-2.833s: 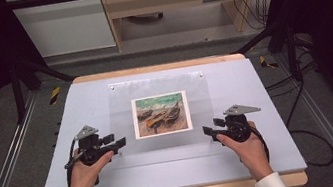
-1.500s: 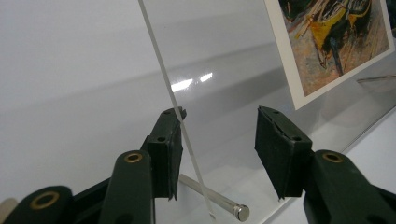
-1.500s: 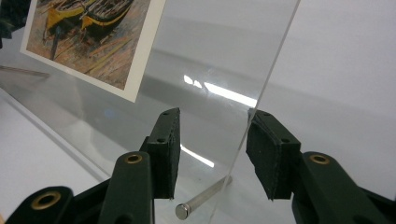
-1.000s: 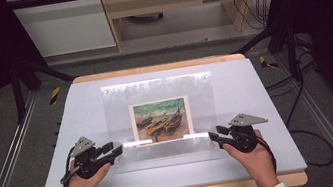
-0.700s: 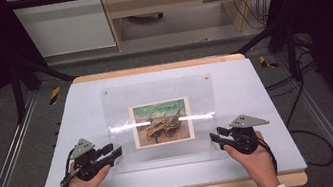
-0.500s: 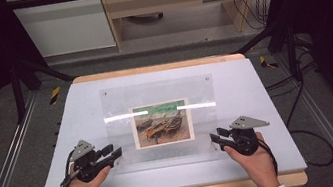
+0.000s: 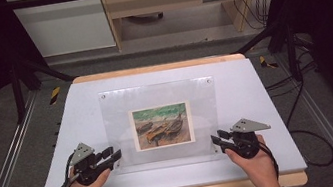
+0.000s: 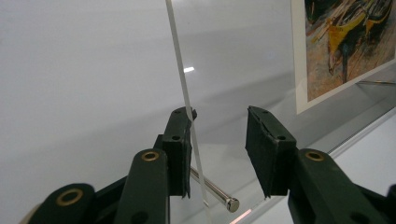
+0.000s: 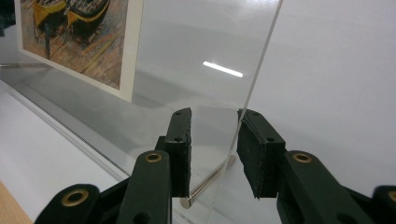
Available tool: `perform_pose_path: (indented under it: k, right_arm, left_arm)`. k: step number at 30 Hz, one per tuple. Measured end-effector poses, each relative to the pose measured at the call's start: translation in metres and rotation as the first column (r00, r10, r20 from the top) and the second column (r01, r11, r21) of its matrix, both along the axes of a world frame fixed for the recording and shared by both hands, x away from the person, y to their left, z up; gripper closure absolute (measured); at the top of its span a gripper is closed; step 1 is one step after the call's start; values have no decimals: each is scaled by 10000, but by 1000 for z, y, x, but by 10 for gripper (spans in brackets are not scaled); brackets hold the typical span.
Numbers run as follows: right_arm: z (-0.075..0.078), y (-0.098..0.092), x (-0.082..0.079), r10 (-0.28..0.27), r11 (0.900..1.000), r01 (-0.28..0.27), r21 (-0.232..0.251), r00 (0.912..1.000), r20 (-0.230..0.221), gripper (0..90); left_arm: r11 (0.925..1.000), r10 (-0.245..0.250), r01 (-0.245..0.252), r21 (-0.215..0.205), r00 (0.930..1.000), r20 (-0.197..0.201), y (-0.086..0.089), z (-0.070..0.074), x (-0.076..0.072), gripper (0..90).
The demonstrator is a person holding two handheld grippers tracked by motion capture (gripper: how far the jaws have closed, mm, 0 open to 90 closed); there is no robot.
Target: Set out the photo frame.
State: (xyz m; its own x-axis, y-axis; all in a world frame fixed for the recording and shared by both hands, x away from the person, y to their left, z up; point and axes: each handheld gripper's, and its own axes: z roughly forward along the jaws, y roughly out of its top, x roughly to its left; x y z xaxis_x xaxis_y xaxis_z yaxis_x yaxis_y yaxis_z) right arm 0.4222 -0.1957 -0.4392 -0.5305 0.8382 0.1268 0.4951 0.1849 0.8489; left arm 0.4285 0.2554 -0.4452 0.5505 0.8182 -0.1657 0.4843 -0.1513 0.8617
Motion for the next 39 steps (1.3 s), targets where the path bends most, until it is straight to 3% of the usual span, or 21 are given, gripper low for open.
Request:
perform_pose_path:
  k: [8, 39]
  right_arm:
    - [-1, 0, -3, 36, 10000, -36, -74, 10000, -13, 675]
    - [-3, 0, -13, -71, 9997, 72, -223, 10000, 34, 704]
  left_arm:
    - [9998, -77, 73, -186, 9997, -221, 1, 0, -3, 631]
    - [9999, -131, 129, -86, 9996, -255, 1, -1, -9, 645]
